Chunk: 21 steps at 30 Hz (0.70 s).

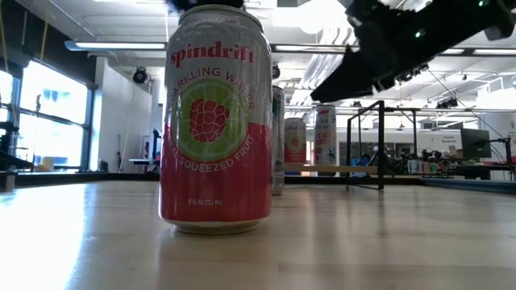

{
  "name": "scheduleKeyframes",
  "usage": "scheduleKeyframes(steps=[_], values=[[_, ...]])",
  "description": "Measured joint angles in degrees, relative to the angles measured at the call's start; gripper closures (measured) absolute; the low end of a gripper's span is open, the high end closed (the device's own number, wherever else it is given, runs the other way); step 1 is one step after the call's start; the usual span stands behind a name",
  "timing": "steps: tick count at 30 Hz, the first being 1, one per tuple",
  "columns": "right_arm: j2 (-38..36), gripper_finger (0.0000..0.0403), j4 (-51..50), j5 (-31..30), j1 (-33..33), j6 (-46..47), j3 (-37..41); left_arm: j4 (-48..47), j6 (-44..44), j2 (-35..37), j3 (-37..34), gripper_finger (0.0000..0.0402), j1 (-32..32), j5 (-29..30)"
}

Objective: Place canned beverage on shelf
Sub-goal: Put the white and red soda can on the shelf aligned with the other white and red soda can

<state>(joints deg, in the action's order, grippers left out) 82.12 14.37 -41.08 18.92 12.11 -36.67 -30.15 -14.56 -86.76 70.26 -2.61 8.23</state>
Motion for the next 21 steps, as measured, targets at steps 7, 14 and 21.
scheduleKeyframes(steps=[7,14,21], values=[[7.1,0.0132,13.0,-3.9,0.2,2.9,0.0,30.0,-2.9,13.8,-25.7,0.0009,-2.4,0.1],[14.0,0.0125,23.1,-8.8,0.2,1.7,-2.1,59.0,-5.9,16.8,-44.5,0.0009,-2.3,0.1],[19.8,0.0125,23.4,-17.0,-0.1,-0.6,-8.0,72.4,-6.8,14.9,-52.2,0.0009,-2.3,3.6]])
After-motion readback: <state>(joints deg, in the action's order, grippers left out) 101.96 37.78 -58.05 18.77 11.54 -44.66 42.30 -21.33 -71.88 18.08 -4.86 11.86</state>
